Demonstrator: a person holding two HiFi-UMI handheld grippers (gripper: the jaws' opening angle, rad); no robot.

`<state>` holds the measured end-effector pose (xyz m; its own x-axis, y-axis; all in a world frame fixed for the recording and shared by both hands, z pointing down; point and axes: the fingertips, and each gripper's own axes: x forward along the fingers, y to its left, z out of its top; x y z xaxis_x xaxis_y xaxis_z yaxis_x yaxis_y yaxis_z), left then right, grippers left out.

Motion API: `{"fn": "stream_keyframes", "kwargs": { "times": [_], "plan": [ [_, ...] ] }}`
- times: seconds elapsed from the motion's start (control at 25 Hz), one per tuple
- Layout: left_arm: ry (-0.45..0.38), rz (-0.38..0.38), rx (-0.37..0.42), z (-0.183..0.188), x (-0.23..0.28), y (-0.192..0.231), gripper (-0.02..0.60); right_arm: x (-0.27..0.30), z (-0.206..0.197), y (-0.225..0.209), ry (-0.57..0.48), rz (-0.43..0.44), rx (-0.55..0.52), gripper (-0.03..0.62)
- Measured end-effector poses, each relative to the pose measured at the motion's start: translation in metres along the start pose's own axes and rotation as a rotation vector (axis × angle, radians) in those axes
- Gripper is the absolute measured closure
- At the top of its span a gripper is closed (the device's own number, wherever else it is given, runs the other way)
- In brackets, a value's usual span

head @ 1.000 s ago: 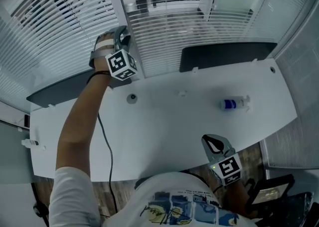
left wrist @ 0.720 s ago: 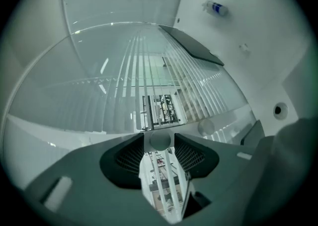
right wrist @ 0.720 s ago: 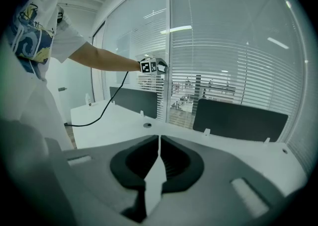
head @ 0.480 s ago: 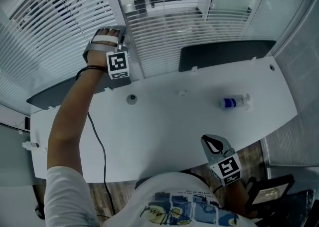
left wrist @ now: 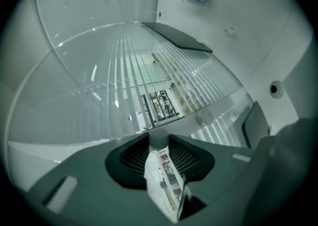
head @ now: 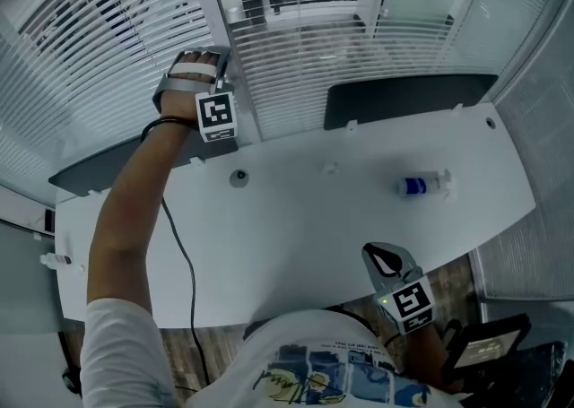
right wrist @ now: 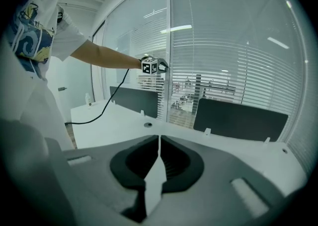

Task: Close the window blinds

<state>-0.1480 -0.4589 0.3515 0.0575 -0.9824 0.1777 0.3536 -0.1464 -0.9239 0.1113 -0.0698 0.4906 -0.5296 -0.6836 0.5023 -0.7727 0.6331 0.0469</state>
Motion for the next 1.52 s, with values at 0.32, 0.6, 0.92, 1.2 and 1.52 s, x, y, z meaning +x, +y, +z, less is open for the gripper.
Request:
{"fn": "stream_keyframes", "kwargs": {
  "times": [0.32, 0.6, 0.92, 1.2, 1.52],
  "plan": [
    [0.009, 0.019, -0.211, -0.002, 0.002, 0.002, 0.459, -0.001, 0.003, -0.001, 0.008, -0.006, -0.003, 0.588],
    [0.019, 0.025, -0.420, 0.000, 0.001, 0.005, 0.457, -0.001, 0.003, -0.001, 0.008, -0.003, -0.006, 0.588],
    [0.021, 0.028, -0.635, -0.003, 0.001, 0.005, 0.457, 0.001, 0.005, 0.000, 0.013, -0.001, -0.002, 0.588],
    [0.029, 0.053, -0.813, -0.007, -0.003, 0.010, 0.457, 0.001, 0.012, -0.001, 0.005, -0.006, -0.003, 0.588],
    [0.031, 0.063, -1.023, -0.013, -0.004, 0.011, 0.456, 0.001, 0.006, 0.001, 0.018, 0.003, 0.004, 0.588]
  ]
}}
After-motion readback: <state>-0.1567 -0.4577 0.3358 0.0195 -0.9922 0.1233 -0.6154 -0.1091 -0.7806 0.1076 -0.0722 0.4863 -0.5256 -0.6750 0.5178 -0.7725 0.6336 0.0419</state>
